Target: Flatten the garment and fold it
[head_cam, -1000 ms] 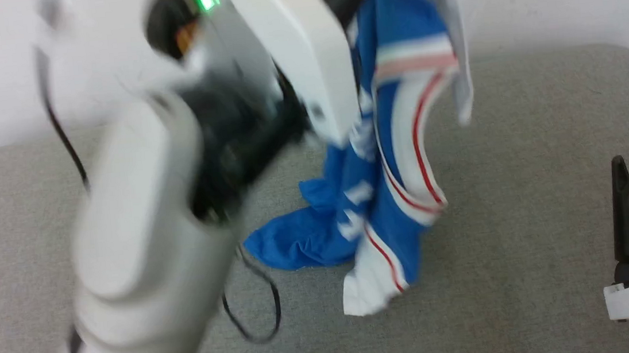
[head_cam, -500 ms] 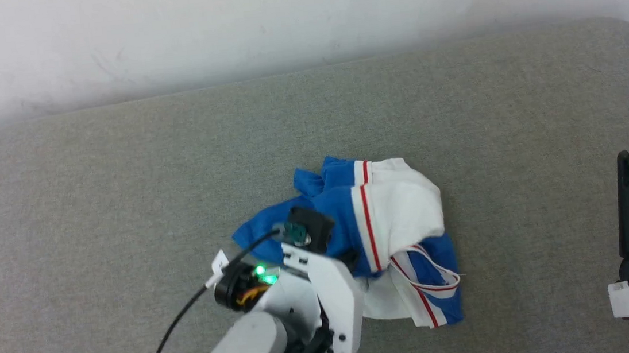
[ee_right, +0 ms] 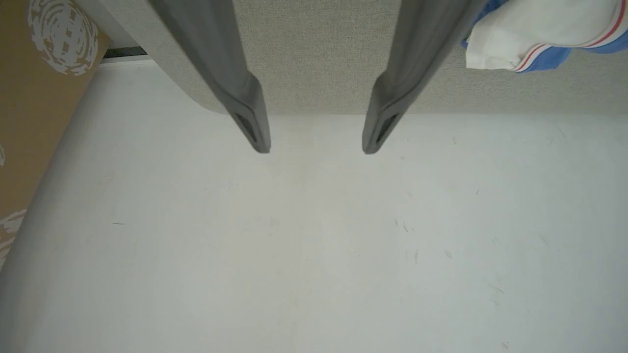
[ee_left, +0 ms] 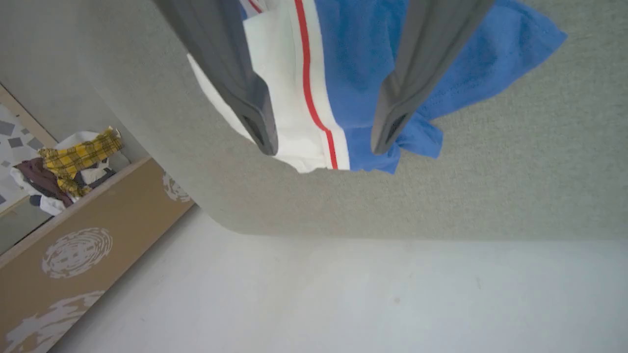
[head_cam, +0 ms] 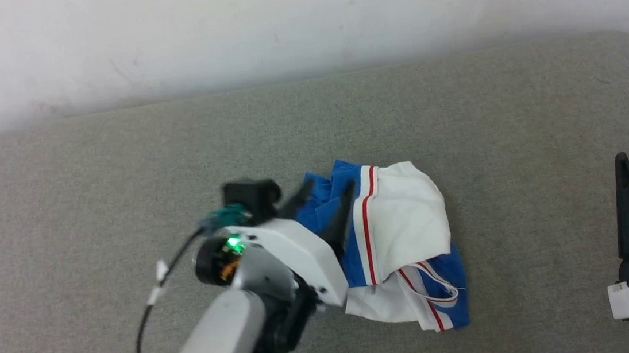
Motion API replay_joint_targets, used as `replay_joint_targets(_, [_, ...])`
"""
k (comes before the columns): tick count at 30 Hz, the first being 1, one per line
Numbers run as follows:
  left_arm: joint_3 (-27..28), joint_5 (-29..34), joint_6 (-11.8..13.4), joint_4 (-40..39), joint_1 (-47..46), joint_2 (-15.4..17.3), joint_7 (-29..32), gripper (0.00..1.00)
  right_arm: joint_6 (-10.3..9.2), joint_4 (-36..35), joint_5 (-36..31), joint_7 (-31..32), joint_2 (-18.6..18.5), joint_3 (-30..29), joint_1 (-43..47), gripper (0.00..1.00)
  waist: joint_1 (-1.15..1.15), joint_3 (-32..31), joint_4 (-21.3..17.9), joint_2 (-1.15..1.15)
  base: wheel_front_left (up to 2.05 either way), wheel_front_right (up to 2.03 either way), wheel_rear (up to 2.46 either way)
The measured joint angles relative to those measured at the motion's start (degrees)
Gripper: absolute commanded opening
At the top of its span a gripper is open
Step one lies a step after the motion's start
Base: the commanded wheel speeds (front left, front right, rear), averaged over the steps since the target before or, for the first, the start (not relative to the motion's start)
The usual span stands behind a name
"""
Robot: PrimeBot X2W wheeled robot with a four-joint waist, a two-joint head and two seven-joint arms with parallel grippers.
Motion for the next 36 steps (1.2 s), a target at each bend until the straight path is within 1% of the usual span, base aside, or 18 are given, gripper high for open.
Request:
replay_joint_targets(3, [3.89,-0.83,1.34,-6.45,0.47,0.83,-4.27,1.00,0.00,-0.25,0.02,0.12,0.00,-0.01,0.61,1.00,-0.01,-0.83,0.03,0.00,0.00,0.00,0.00])
replay_joint_targets(5, [6.50,-0.37,2.08,-10.73,1.80,2.59,-7.79,1.00,0.00,-0.34,0.04,0.12,0.00,-0.04,1.29,1.00,0.00,-1.29,-0.01,0.00,0.00,0.00,0.00])
replay_joint_targets(7, [9.47,0.82,3.64,-14.23,4.63,4.88,-11.23,1.00,0.00,-0.34,0.12,0.12,0.00,-0.02,1.77,1.00,0.00,-1.66,-0.13,0.00,0.00,0.00,0.00])
replay_joint_targets(9, [12.13,1.42,5.03,-17.04,9.05,7.09,-13.72,1.00,0.00,-0.26,0.19,0.12,0.01,0.03,2.41,1.00,0.00,-2.03,-0.39,0.00,0.00,0.00,0.00])
replay_joint_targets(11, [14.11,1.87,5.56,-19.71,14.16,8.67,-16.67,1.00,0.00,-0.19,0.31,0.11,0.00,-0.04,2.90,1.00,-0.01,-2.36,-0.70,0.00,0.00,0.00,0.00])
replay_joint_targets(12, [15.10,1.86,5.95,-20.90,16.78,9.06,-18.44,1.00,0.00,0.01,0.45,0.09,0.00,-0.12,3.23,1.00,-0.01,-2.56,-0.83,0.00,0.00,0.00,0.00])
replay_joint_targets(15, [17.30,2.74,6.03,-23.47,24.15,10.39,-24.10,1.00,0.00,0.10,0.81,0.09,-0.01,-0.05,4.27,1.00,-0.01,-3.01,-1.17,0.00,0.00,0.00,0.00])
replay_joint_targets(17, [18.52,3.04,6.26,-24.47,28.56,10.22,-26.41,1.00,0.00,0.33,0.87,0.09,0.00,0.13,4.82,1.00,-0.01,-3.17,-1.33,0.00,0.00,0.00,0.00])
replay_joint_targets(22, [18.53,10.05,6.53,-23.53,35.46,11.52,-28.05,1.00,0.00,1.05,0.96,0.05,-0.01,0.97,5.97,1.00,-0.01,-3.41,-1.13,0.00,0.00,0.00,0.00])
replay_joint_targets(25, [17.68,12.20,6.50,-22.12,36.86,11.14,-28.27,1.00,0.00,1.38,1.26,0.04,0.00,1.45,6.71,1.00,-0.01,-3.65,-0.62,0.00,0.00,0.00,0.00])
replay_joint_targets(32, [17.88,13.81,5.78,-22.13,35.88,9.69,-28.28,1.00,0.00,0.83,2.24,0.82,-0.01,2.10,6.51,1.00,-0.01,-3.42,0.71,0.00,0.00,0.00,0.00])
replay_joint_targets(36, [18.09,14.01,5.26,-22.21,34.82,8.99,-28.33,1.00,-0.01,-0.73,2.97,4.47,-0.05,4.93,3.39,1.00,0.00,-2.27,1.16,0.00,0.00,0.00,0.00])
